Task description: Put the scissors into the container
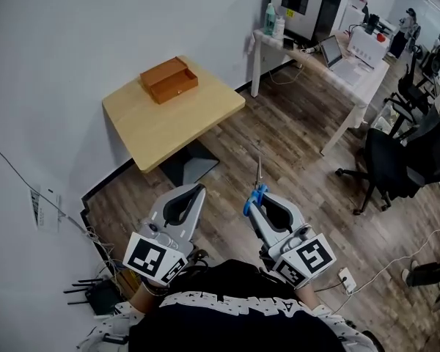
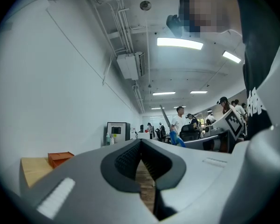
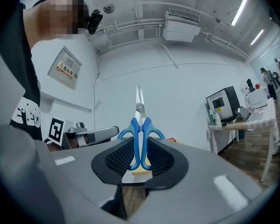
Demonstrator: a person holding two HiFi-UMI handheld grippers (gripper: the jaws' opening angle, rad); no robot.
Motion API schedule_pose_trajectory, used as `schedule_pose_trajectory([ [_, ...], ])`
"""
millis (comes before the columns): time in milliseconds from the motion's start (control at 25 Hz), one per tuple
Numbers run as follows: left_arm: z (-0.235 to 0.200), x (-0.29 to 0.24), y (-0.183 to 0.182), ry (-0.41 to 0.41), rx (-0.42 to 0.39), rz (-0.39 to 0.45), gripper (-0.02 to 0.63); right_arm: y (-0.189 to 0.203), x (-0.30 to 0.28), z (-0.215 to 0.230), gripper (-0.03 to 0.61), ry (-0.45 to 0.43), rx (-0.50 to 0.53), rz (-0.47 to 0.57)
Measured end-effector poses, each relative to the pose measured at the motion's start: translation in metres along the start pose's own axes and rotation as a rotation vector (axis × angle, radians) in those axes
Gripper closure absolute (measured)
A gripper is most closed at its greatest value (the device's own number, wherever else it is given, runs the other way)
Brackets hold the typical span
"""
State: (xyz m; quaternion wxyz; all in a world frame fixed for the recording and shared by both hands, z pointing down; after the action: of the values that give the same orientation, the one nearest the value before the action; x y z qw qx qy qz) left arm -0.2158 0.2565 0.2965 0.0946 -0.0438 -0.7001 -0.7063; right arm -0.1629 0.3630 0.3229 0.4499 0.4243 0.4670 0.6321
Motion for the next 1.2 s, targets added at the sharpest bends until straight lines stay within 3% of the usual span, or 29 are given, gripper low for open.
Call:
schedule_pose_trajectory([
  [280, 0.035, -0.005, 0.009, 0.007, -0.007, -0.024, 0.612, 0.004, 0.032, 0.015, 0.477, 0.007, -0.033, -0.001],
  [680, 0.045, -0.016, 0.007, -0.003, -0.044, -0.059, 0.612, 0.005, 0.039, 0.028, 0.477, -0.013, -0.067, 0.009],
  [1200, 0.007, -0.036, 0.019, -0.046, -0.044, -0.084, 0.612, 0.013, -0.005, 0.052, 0.477, -0.043, -0.076, -0.023],
])
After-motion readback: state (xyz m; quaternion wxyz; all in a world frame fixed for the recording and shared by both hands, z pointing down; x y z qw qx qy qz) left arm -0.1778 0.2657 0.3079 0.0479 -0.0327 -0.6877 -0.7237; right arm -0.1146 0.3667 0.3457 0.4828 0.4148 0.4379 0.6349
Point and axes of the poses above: the fingertips, and each gripper's own axes: x backward along the fingers, z to its right, y out of its underside, the point moved 1 cm from there along x, backward along the fingers, and after that the axes turned 5 degrees about z, right-handed, at the moved point
